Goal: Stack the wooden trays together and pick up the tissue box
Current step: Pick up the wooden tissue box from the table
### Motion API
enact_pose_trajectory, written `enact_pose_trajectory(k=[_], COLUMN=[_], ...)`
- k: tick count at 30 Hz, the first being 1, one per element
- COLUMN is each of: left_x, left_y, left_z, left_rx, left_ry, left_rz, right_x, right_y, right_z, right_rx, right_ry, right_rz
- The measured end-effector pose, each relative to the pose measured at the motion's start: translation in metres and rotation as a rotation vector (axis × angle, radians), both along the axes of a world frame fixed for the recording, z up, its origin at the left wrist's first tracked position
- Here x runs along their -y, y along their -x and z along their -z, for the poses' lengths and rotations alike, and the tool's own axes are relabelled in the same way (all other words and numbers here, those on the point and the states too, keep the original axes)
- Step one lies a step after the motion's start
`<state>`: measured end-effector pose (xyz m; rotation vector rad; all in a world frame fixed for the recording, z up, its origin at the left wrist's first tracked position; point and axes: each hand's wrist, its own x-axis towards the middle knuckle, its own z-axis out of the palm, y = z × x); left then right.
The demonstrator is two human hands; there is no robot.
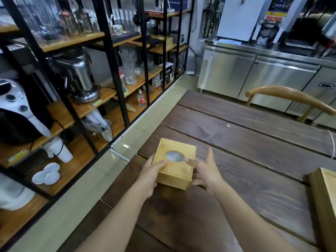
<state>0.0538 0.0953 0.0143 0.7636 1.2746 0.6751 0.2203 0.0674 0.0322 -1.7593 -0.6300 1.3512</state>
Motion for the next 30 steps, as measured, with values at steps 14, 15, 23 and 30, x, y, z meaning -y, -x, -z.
enact_pose_trajectory(k=[14,15,23,30], left_x=[0.041,0.049,0.098,0.127], left_y=[0.134,0.145,0.208,0.233], left_z=[-0.043,-0.041,-0.029,-0.015], left_rx=[-0.207,-0.211,-0.216,-0.189], left_ry=[-0.043,-0.03,0.033,0.079], left_rz=[-0.048,-0.064,-0.239,-0.301], right_x=[0.03,0.035,0.065,0.087], right_y=[0.107,0.116,0.179,0.204], right_z=[-0.023,-0.022,0.002,0.01], right_rx=[-0.041,-0.058,-0.109,-0.078], right_ry=[-0.001,0.013,0.104,0.138], right_rz=[-0.435,-0.46,-0.572,-0.625])
